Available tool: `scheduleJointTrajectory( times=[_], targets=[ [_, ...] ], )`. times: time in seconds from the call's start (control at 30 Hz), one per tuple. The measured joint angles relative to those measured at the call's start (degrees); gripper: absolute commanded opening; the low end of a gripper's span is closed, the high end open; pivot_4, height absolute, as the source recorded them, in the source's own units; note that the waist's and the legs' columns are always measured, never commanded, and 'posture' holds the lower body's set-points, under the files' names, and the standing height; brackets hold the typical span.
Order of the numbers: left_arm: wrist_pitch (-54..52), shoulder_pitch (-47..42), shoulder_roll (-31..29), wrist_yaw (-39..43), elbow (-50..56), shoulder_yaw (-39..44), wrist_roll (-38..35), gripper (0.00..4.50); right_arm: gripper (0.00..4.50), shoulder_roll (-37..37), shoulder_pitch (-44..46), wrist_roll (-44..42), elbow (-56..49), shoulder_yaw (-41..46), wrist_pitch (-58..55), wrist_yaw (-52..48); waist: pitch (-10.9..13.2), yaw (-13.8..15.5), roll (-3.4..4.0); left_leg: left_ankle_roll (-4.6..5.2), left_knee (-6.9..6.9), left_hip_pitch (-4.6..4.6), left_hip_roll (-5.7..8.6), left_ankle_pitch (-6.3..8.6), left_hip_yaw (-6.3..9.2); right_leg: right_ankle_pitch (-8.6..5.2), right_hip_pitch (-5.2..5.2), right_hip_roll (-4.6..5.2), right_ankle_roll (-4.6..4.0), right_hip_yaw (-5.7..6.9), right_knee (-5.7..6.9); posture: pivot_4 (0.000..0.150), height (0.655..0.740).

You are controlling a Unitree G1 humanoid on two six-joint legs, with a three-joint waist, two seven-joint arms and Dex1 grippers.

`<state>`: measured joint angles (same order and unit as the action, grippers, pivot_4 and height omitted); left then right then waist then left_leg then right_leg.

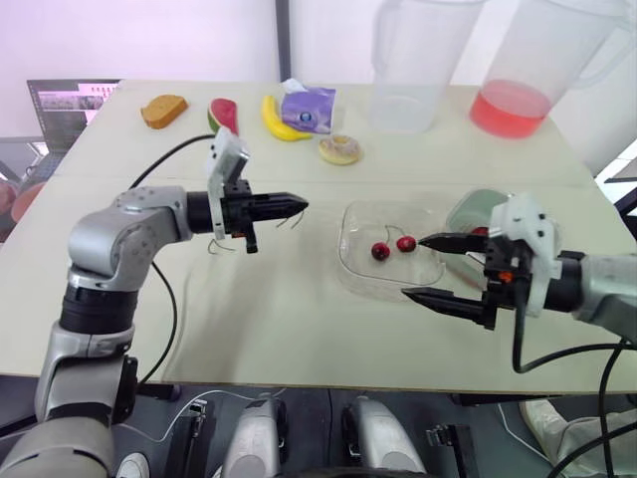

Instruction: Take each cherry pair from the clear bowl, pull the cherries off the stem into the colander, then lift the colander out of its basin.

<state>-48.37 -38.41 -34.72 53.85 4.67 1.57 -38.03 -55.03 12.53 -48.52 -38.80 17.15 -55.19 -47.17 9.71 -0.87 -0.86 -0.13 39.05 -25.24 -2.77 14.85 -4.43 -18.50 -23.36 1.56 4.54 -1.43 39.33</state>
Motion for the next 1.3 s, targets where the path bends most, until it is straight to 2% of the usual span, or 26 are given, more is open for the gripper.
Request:
scheduleJointTrajectory(
  times=[0.2,0.4,1.07,1.2,1.3],
  targets=[
    [-2.0,7.1,-0.3,-11.0,-3.9,10.8,0.1,0.00,4.45,-0.2,3.6,0.4,2.3,-4.6,-0.5,1.7,0.0,0.1,0.00,-0.01,-0.01,0.02,-0.05,-0.01,0.01,0.00,-0.01,0.03,-0.01,0.02,0.03,0.150,0.7400],
    [-1.8,11.2,-0.9,-14.1,-6.4,15.2,0.2,0.00,4.45,-0.1,7.1,1.4,3.5,-7.6,0.1,2.5,0.0,0.4,-0.06,0.00,0.02,0.01,0.00,0.00,0.01,0.00,0.02,0.14,-0.01,0.06,0.01,0.150,0.7400],
    [5.3,15.8,1.7,-15.4,-13.8,13.1,6.3,0.00,4.45,2.1,10.2,0.0,2.0,-10.4,-1.2,6.4,0.0,0.3,-0.07,0.00,0.01,0.01,-0.02,0.01,0.00,0.01,0.01,0.19,-0.02,0.08,0.03,0.150,0.7400],
    [6.6,15.8,1.8,-15.2,-14.3,13.0,6.6,1.28,4.50,2.1,10.2,-0.4,1.8,-10.3,-1.6,6.8,0.0,0.2,-0.07,0.01,0.01,0.02,-0.02,0.01,0.00,0.01,0.01,0.19,-0.02,0.09,0.03,0.150,0.7400],
    [7.2,15.7,1.9,-15.1,-15.3,12.9,6.8,2.76,4.50,2.1,10.2,-0.9,1.8,-10.2,-1.8,7.2,0.0,0.2,-0.07,0.01,0.01,0.01,-0.02,0.01,0.00,0.01,0.01,0.19,-0.02,0.09,0.03,0.150,0.7400]
  ],
)
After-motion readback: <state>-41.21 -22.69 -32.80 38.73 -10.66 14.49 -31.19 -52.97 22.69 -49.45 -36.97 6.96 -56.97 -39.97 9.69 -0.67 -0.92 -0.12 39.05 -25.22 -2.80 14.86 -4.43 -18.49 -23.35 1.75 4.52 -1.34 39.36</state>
